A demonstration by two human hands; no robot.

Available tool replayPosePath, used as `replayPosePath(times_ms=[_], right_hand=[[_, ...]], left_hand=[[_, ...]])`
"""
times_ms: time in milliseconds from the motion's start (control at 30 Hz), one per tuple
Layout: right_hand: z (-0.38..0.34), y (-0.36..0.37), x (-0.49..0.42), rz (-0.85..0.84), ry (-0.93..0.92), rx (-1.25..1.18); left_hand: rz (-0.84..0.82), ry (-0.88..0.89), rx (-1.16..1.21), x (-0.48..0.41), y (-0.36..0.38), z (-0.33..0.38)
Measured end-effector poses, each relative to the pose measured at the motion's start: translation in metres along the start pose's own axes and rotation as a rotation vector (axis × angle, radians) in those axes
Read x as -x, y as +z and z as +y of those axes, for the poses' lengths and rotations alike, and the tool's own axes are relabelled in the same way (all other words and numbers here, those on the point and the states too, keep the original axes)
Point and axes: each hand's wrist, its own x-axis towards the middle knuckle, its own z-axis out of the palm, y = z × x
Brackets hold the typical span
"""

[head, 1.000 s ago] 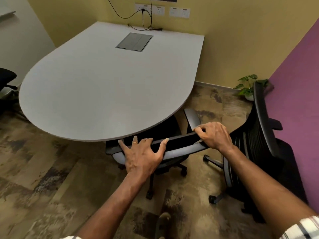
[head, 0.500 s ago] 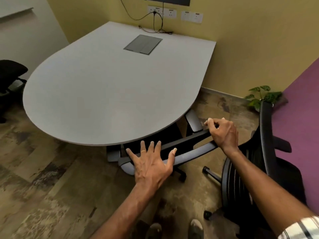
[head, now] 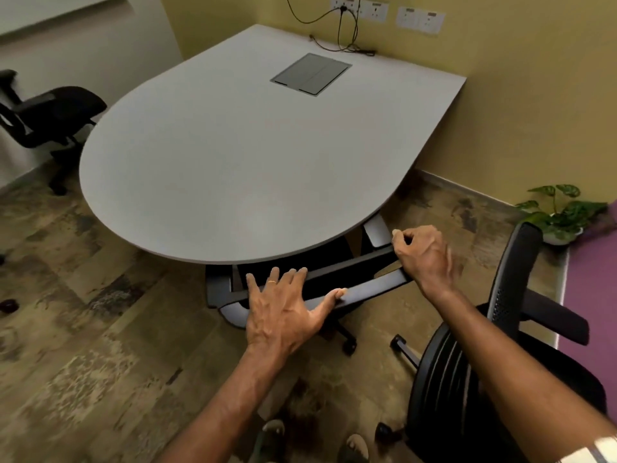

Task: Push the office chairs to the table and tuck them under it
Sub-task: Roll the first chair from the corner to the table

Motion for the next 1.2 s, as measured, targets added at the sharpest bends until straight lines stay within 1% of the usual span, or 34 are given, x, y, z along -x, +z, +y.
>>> replayPosePath(times_ms=[67,133,200,300,433,500,633,733,933,1033,1200], right_hand=[[-0.007,0.003,0.011,-0.022,-0.051,0.031],[-0.019,0.009,0.023,-0.043,-0.089,-0.005],[-0.036,0.015,0.036,-0.053,-0.091,-0.063],[-0.052,0.02,0.044,0.01,-0.073,-0.11],[-0.062,0.026,0.04,0.042,-0.078,-0.129],[-0.064,0.03,0.035,0.065,-0.093,-0.123],[-0.041,0.027,-0.002,0.032,-0.061,-0.121],[-0.026,0.021,-0.037,0.001,-0.081,-0.073],[0.003,0.016,-0.104,-0.012,-0.14,-0.182],[0.011,0.016,-0.145,-0.057,-0.157,-0.197],[0.027,0.021,-0.207,-0.158,-0.239,-0.115]], left_hand=[[0.05,0.029,-0.035,-0.003,-0.008,-0.018],[0.094,0.059,-0.073,-0.009,-0.017,-0.042],[0.069,0.074,-0.09,-0.016,-0.024,-0.067],[0.04,0.123,-0.05,-0.035,-0.029,-0.092],[0.054,0.179,-0.027,-0.062,-0.028,-0.108],[0.048,0.168,-0.033,-0.07,-0.027,-0.109],[0.021,0.1,0.008,-0.077,-0.021,-0.08],[0.012,0.072,0.021,-0.086,-0.016,-0.05],[0.019,-0.021,0.009,-0.111,-0.009,0.004],[0.02,-0.086,0.033,-0.129,-0.002,0.032],[0.042,-0.149,0.052,-0.156,0.008,0.067]])
